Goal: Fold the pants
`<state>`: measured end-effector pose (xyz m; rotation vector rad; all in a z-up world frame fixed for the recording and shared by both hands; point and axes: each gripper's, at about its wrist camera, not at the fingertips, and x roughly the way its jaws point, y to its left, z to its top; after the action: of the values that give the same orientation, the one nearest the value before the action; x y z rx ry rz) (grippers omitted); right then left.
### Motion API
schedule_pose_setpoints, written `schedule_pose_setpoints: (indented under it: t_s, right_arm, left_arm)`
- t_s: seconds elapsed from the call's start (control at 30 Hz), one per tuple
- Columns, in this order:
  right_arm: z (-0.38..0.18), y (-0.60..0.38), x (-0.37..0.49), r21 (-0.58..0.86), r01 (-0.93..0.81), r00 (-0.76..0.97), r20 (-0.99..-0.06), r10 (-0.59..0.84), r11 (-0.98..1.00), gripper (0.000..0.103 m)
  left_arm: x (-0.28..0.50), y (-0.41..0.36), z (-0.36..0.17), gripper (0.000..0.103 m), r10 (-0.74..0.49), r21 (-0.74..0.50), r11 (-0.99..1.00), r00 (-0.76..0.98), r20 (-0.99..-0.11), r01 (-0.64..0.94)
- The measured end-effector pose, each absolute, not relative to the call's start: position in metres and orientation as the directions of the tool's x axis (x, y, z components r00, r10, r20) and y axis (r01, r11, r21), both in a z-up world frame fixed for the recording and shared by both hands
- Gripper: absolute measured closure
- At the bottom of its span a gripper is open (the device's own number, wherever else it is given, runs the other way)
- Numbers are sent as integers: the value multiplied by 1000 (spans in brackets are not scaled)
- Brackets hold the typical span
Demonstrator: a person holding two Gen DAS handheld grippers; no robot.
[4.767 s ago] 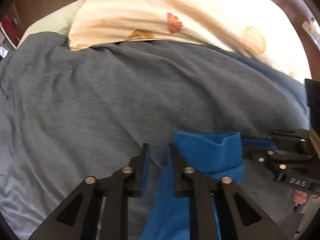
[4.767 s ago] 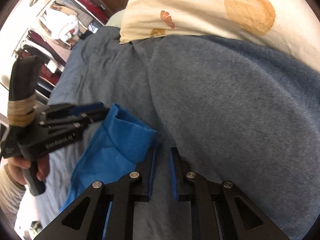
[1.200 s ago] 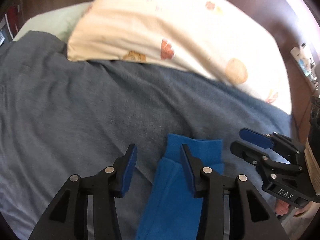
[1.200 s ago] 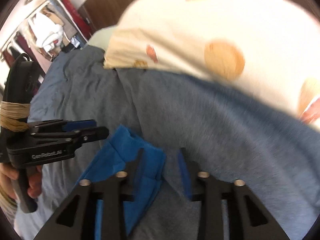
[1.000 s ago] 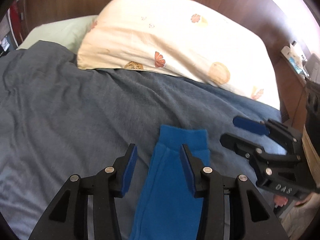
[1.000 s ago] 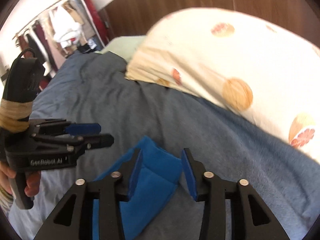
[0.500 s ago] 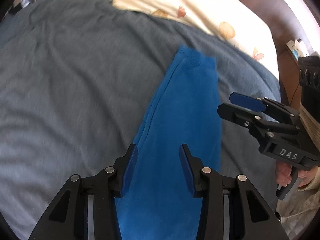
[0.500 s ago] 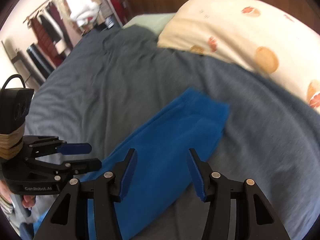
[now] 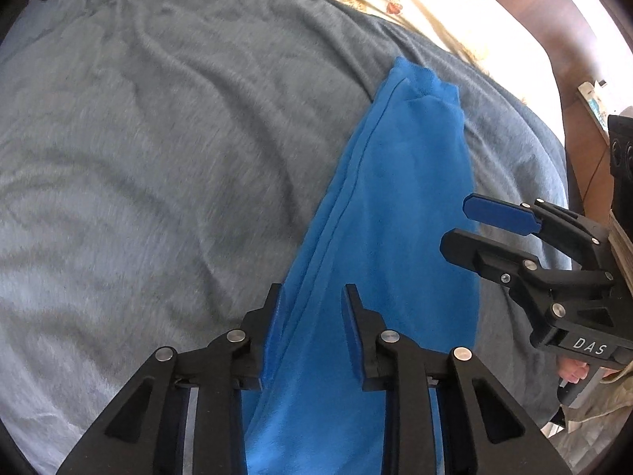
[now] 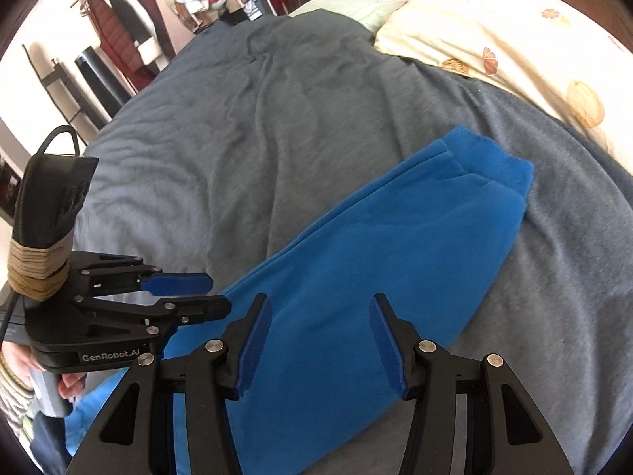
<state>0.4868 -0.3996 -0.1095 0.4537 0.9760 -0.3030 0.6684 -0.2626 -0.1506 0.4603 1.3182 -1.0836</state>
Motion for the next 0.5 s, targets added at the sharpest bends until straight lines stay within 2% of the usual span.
schedule_pose_setpoints:
  t_s: [0.23,0.5]
  right_arm:
    - [-116,-388,494,229,432,516,-856,-31,872,51]
    - [-119,-381,501,221,417,510,-860,-26,881,51]
  left_arm:
    - [673,-254,-162,78,-382,-330,471,-148,-912,818]
    - [675,-252,-167,93,-399,-347,476,-153,-904,808]
